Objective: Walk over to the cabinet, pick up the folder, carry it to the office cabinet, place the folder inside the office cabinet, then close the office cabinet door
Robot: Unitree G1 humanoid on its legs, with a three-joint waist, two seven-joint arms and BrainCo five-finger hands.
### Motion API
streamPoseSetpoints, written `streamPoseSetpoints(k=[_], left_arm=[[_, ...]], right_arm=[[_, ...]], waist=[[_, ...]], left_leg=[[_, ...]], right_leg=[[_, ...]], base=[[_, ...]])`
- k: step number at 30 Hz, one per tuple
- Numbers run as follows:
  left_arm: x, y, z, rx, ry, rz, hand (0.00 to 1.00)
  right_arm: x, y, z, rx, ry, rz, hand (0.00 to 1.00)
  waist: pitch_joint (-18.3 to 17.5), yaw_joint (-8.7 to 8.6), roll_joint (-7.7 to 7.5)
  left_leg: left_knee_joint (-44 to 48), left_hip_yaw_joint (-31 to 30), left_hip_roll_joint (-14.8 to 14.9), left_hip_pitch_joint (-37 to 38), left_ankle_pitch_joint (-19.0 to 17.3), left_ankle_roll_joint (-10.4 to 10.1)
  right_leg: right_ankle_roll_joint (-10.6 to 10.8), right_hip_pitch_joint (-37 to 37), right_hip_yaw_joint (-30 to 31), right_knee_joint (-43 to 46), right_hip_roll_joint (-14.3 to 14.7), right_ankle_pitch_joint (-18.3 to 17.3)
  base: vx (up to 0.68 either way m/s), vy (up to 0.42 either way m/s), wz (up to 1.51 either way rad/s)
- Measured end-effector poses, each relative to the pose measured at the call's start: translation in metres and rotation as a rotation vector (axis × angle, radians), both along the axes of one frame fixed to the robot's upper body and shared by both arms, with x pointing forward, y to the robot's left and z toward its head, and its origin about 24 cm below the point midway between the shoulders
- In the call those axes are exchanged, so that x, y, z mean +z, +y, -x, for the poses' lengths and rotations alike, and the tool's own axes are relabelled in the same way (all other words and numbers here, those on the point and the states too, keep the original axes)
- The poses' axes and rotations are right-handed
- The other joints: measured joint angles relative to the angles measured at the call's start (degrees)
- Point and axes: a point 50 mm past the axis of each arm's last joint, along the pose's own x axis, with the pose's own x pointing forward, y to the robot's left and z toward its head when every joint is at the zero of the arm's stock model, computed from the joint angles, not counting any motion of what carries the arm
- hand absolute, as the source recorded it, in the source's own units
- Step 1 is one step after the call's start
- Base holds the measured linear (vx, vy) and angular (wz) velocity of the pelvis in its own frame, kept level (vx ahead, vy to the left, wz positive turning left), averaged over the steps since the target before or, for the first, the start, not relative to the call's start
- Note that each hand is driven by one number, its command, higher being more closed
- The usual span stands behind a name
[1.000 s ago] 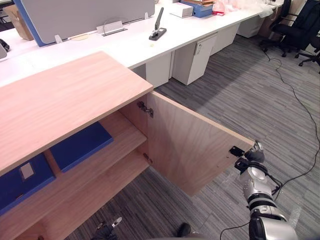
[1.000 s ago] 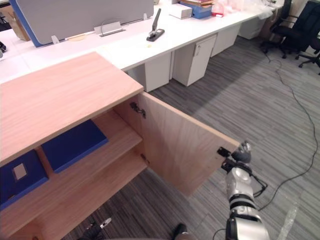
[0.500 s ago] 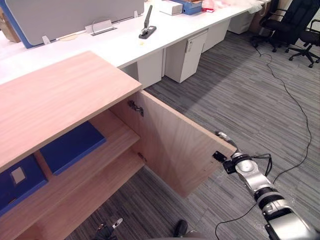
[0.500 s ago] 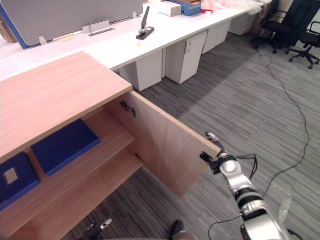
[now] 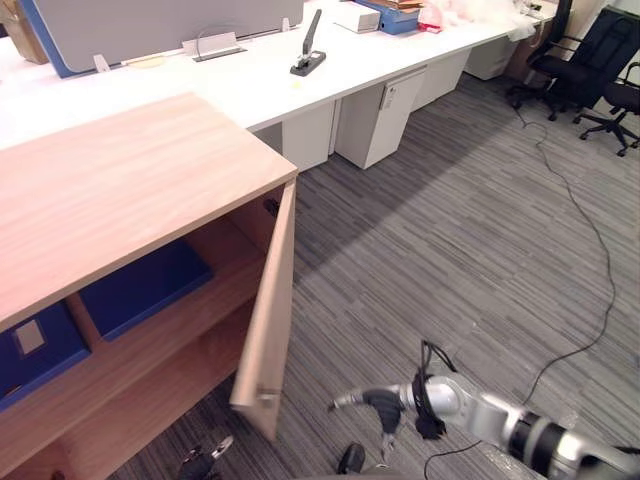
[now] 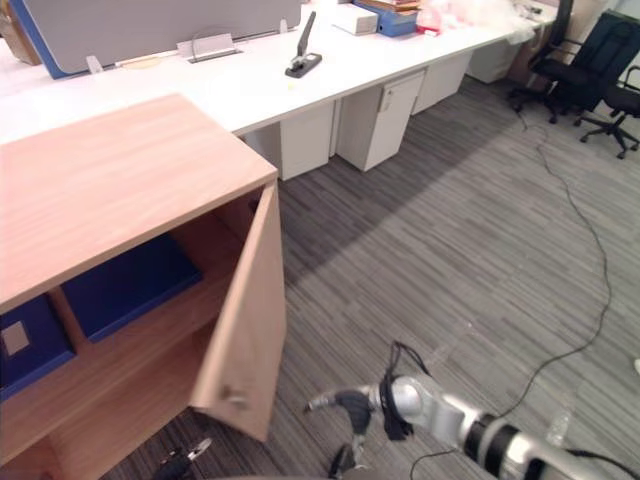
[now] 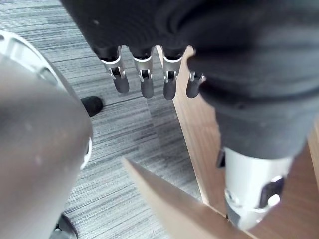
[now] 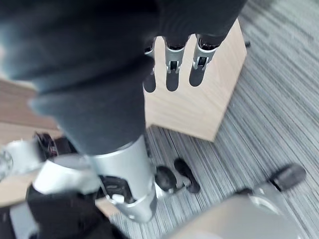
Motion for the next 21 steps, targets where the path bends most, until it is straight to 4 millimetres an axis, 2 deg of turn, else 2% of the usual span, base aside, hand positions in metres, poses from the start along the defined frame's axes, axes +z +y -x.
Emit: streamPoseSetpoints(k=[3,4,6,7,8,10,11,12,13,14,15,16,17,18,19,21], left_arm=[[-0.002,0.01,0.028,0.109,0.055,-0.002,0.0],[-0.002,0.01,0.03,0.116,0.058,0.0,0.0],[-0.004,0.007,0.043,0.18,0.08,0.018,0.0],[-0.005,0.004,0.045,0.187,0.084,0.027,0.0],[-0.006,0.002,0.045,0.195,0.086,0.035,0.0],[-0.007,-0.003,0.045,0.222,0.086,0.044,0.0],[-0.007,-0.004,0.044,0.224,0.081,0.043,0.0],[-0.007,-0.005,0.044,0.224,0.082,0.043,0.0],[-0.007,-0.005,0.045,0.221,0.085,0.042,0.0],[-0.007,-0.005,0.046,0.215,0.09,0.041,0.0],[-0.007,-0.005,0.047,0.207,0.096,0.04,0.0],[-0.007,-0.005,0.049,0.187,0.106,0.03,0.0],[-0.006,-0.003,0.046,0.162,0.106,0.02,0.0],[-0.006,-0.002,0.046,0.139,0.113,0.012,0.0],[-0.005,-0.002,0.04,0.077,0.111,-0.003,0.0],[-0.003,-0.002,0.022,0.007,0.079,-0.013,0.0]], right_arm=[[-0.006,-0.011,0.016,0.013,0.055,0.037,0.0],[-0.007,-0.011,0.016,0.014,0.057,0.037,0.0],[-0.014,0.001,0.018,0.035,0.036,0.032,0.0],[-0.017,0.006,0.018,0.036,0.031,0.028,0.0],[-0.025,0.017,0.017,0.029,0.019,0.023,0.0],[-0.037,0.036,0.014,0.0,0.003,0.01,0.0],[-0.045,0.049,0.012,-0.023,0.001,0.006,0.0],[-0.048,0.054,0.011,-0.048,0.003,-0.002,0.0],[-0.055,0.062,0.009,-0.118,0.003,-0.015,0.0],[-0.061,0.066,0.005,-0.189,0.002,-0.015,0.0],[-0.063,0.068,0.002,-0.237,-0.001,-0.017,0.0],[-0.065,0.071,-0.004,-0.337,-0.006,-0.032,0.0],[-0.068,0.072,-0.01,-0.423,0.0,-0.039,0.0],[-0.071,0.071,-0.012,-0.473,0.012,-0.041,0.0],[-0.074,0.065,-0.016,-0.6,0.04,-0.055,0.0],[-0.08,0.041,-0.019,-0.886,0.111,-0.11,0.0]], waist=[[-0.59,0.43,-1.41],[-0.59,0.56,-1.45],[-0.59,1.92,-1.44],[-0.63,2.32,-1.46],[-0.67,3.52,-1.39],[-0.76,4.99,-1.2],[-0.68,5.72,-1.07],[-0.64,6.07,-1.05],[-0.58,6.54,-1.1],[-0.68,6.68,-1.14],[-0.79,7.05,-0.97],[-0.86,7.45,-0.92],[-0.43,7.73,-0.56],[-0.41,7.74,-0.5],[-0.3,7.54,-0.33],[0.14,6.7,-0.16]], left_leg=[[0.53,-1.68,-0.27,-1.04,-0.52,-0.01],[0.52,-1.85,-0.33,-1.14,-0.52,0.0],[0.41,-4.39,-1.03,-2.52,-0.56,0.27],[0.41,-5.4,-1.29,-3.15,-0.56,0.5],[0.53,-7.74,-1.82,-4.37,-0.51,0.9],[0.35,-12.82,-3.47,-6.91,-0.28,1.65],[-0.06,-16.78,-5.22,-7.95,-0.19,2.23],[-0.71,-18.72,-6.42,-8.0,0.05,2.69],[-2.08,-23.43,-9.17,-8.0,0.14,3.32],[-3.07,-27.55,-11.64,-7.68,0.09,3.7],[-3.45,-29.56,-12.66,-7.8,0.04,3.95],[-3.63,-33.07,-14.32,-7.94,0.17,4.8],[-3.75,-36.4,-15.18,-8.15,0.51,5.77],[-3.58,-38.29,-15.27,-8.64,0.73,6.4],[-3.1,-42.66,-15.4,-10.01,1.05,6.61],[-2.37,-50.05,-16.78,-12.44,1.69,6.67]], right_leg=[[0.38,0.01,-1.47,0.63,-1.0,-0.27],[0.42,0.0,-1.61,0.74,-1.13,-0.3],[0.91,0.08,-3.58,1.91,-2.53,-0.69],[1.04,0.11,-4.57,2.22,-3.04,-0.83],[1.35,0.21,-6.45,2.96,-3.97,-1.1],[2.21,0.48,-10.66,5.73,-6.74,-2.4],[3.18,1.03,-14.09,9.78,-9.87,-4.39],[3.62,1.7,-15.82,12.1,-11.66,-5.5],[4.6,3.99,-19.66,16.8,-15.57,-7.56],[4.53,5.83,-22.18,20.93,-19.34,-8.32],[4.29,6.51,-22.14,23.0,-20.93,-8.28],[0.71,6.49,-19.4,27.54,-23.65,-8.19],[-2.8,4.83,-12.52,32.17,-24.68,-7.98],[-1.89,3.55,-7.27,33.44,-23.56,-10.41],[0.48,1.44,4.44,32.49,-18.83,-14.6],[3.72,-0.22,18.51,29.3,-11.97,-18.49]], base=[[-0.03,0.01,0.18],[-0.02,0.005,0.34],[-0.02,0.008,0.46],[-0.03,0.011,0.75],[-0.02,0.004,0.96],[0.01,0.037,1.27],[0.04,0.057,1.31],[0.09,0.135,1.83],[0.08,0.131,1.95],[0.12,0.201,1.97],[0.11,0.193,1.83],[0.16,0.24,1.6],[0.14,0.193,1.51],[0.13,0.107,1.55],[0.11,0.005,1.64],[0.1,-0.05,2.16]])
